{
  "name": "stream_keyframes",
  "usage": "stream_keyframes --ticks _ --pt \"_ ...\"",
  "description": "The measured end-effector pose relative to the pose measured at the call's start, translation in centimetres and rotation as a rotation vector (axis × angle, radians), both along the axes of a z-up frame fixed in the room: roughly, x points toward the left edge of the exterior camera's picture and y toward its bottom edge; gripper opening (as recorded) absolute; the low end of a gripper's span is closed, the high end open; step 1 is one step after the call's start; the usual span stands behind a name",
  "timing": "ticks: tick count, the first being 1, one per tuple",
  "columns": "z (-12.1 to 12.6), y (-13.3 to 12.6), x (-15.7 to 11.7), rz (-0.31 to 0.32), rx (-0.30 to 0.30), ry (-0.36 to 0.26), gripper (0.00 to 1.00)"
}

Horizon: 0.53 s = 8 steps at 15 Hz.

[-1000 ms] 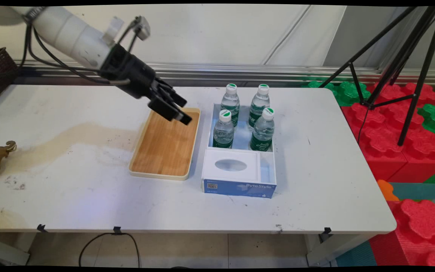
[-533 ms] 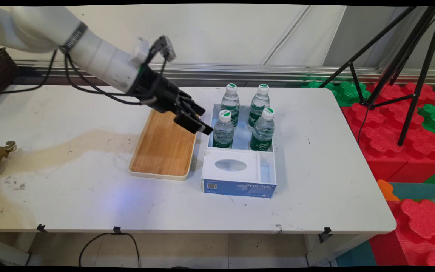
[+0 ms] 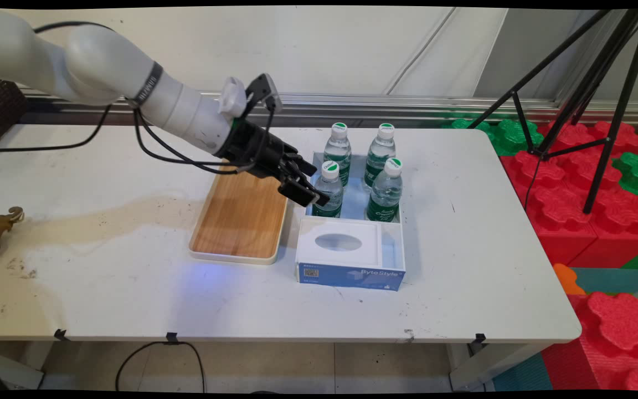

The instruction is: Pick up the green bottle from the white box

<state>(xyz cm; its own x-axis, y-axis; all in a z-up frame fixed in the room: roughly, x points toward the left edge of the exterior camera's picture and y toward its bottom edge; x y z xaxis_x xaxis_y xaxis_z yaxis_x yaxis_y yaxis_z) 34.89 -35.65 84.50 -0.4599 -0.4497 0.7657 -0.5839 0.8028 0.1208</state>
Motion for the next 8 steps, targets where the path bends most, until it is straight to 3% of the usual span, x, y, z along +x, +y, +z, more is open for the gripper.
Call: stream_keyframes --ticks 8 --pt "-2.0 -1.1 -1.4 -0.005 -0.064 -0.015 1.00"
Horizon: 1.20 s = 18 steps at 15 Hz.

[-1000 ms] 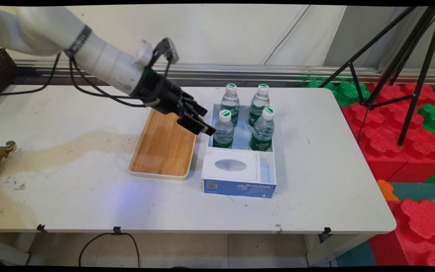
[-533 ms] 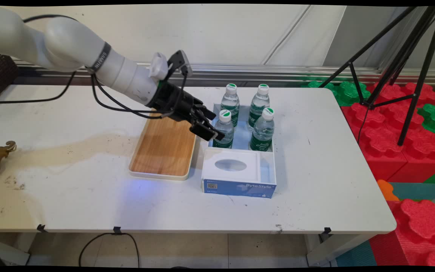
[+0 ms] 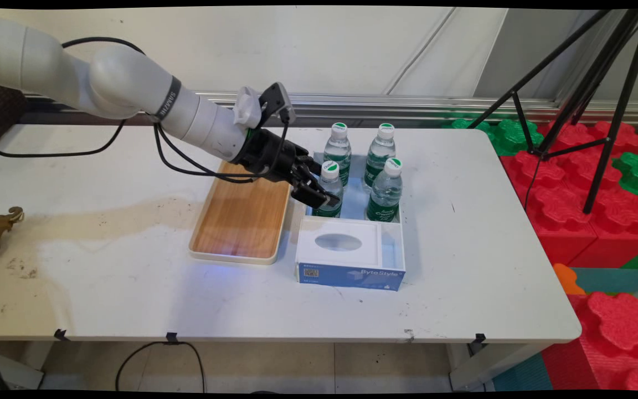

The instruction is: Pick up the green bottle from the white box, then place the picked object on the tray

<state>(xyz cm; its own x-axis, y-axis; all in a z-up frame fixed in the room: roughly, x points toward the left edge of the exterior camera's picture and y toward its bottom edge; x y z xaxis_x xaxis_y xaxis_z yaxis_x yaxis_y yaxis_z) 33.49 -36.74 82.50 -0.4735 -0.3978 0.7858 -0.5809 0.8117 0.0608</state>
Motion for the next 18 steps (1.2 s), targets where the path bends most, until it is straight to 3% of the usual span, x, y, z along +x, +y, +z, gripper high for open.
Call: stream_keyframes --ticks 1,2,10,18 --pt "-0.1 0.0 -0.1 -0.002 -0.005 -0.002 1.00" --pt "-0.2 0.0 -0.1 -0.005 -0.013 -0.004 0.00" --pt "1.1 0.9 0.5 -0.020 -0.048 -0.001 0.00" --pt "7.6 1.4 3.1 -0.006 -0.075 0.055 0.00"
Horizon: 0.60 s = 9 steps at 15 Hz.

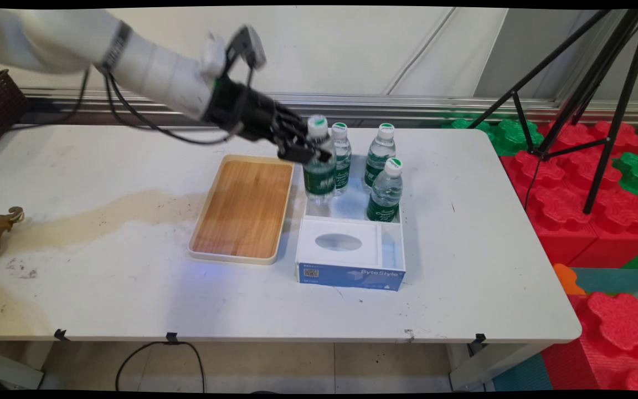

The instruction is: Place the picked object on the tray

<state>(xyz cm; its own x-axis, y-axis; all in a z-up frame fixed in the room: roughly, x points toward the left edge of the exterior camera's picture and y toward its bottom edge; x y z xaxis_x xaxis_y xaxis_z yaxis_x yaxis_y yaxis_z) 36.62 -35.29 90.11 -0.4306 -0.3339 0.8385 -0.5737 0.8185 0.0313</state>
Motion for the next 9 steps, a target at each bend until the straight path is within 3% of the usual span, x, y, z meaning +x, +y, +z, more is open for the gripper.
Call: stream_keyframes --ticks 5,9 --pt "5.0 0.3 3.4 -0.013 -0.016 0.012 0.00" --pt "6.8 -0.3 6.0 -0.008 -0.018 -0.010 0.00"
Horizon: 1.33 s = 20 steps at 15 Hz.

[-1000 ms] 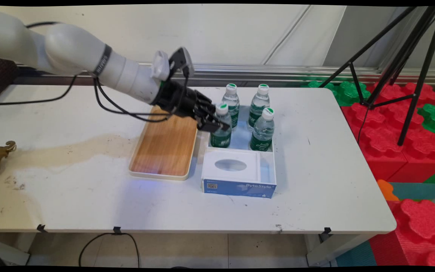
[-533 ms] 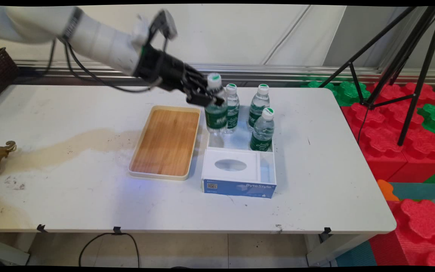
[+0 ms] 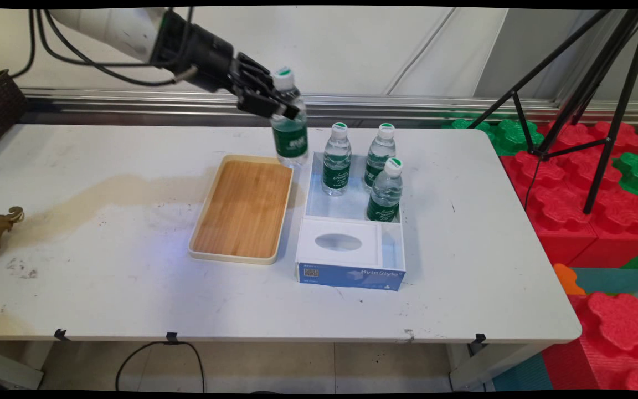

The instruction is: Place the picked object on the tray

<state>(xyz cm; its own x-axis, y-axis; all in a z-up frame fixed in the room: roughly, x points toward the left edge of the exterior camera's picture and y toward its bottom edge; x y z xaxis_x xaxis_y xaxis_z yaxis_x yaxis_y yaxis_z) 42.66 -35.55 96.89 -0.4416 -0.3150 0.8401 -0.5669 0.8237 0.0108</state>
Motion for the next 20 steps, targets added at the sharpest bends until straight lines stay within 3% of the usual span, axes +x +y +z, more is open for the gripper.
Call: stream_keyframes --ticks 6,12,20 --pt "0.1 -2.2 3.3 0.013 0.003 -0.042 0.00" --pt "-3.8 -6.1 4.4 0.013 0.045 -0.055 0.00" --pt "-8.6 -9.5 5.0 0.030 0.075 -0.101 0.00"
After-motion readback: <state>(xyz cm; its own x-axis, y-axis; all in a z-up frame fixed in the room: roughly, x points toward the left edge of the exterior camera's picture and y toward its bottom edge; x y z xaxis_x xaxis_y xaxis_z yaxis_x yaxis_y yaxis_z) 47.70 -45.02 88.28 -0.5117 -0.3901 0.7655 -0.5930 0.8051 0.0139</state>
